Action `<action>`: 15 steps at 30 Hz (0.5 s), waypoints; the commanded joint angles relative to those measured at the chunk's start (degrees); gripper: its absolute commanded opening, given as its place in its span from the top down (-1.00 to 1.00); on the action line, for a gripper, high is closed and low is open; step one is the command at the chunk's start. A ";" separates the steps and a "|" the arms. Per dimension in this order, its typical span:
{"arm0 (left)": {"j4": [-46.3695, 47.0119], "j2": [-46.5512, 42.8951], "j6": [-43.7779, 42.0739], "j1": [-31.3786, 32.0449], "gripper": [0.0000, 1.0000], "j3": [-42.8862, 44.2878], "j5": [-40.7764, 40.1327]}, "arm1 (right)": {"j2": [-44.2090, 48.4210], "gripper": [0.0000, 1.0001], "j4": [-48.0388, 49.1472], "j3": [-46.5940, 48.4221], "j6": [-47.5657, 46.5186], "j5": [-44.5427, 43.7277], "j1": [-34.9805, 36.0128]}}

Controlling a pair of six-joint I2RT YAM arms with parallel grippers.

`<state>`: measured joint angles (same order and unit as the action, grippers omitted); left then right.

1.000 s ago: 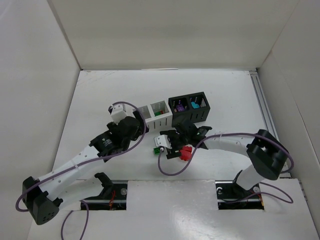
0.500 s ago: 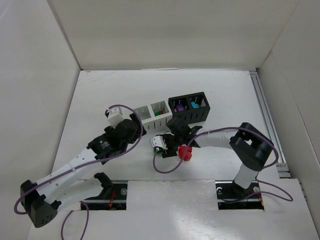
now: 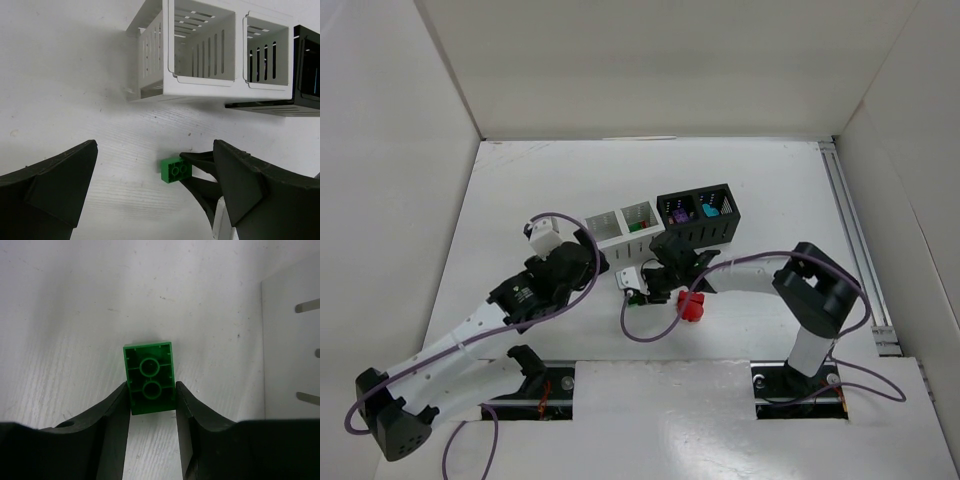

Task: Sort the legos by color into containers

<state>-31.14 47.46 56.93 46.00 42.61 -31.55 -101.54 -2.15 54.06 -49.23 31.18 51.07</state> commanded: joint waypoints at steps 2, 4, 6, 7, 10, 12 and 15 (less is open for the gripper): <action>-0.68 -1.41 0.64 0.06 -1.00 -0.77 -1.23 | 7.03 0.56 2.33 1.31 1.24 2.48 0.35; -1.21 -1.93 0.64 0.06 -1.00 -0.77 -1.75 | 9.94 0.58 2.33 0.78 1.86 1.70 0.35; -1.21 -1.94 1.17 0.06 -1.00 -0.77 -1.76 | 14.77 0.59 0.84 1.48 2.39 0.29 0.35; -1.73 -1.94 1.17 0.06 -1.00 -0.77 -1.76 | 16.18 0.59 -0.21 2.18 2.39 -2.59 0.35; -1.74 -2.46 1.17 0.06 -1.00 -1.30 -1.76 | 19.88 0.59 -6.97 7.36 2.39 -12.49 0.35; -1.13 -2.99 1.17 0.06 -1.00 -1.82 -1.76 | 19.89 0.61 -11.63 12.00 2.39 -16.57 0.35; -1.12 -2.99 0.64 0.06 -1.00 -1.83 -0.53 | 17.87 0.61 -14.28 15.97 2.39 -21.77 -1.92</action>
<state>-31.77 45.45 57.54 46.00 41.30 -31.73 -82.65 -11.14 66.11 -47.72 17.43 50.68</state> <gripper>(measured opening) 0.997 0.428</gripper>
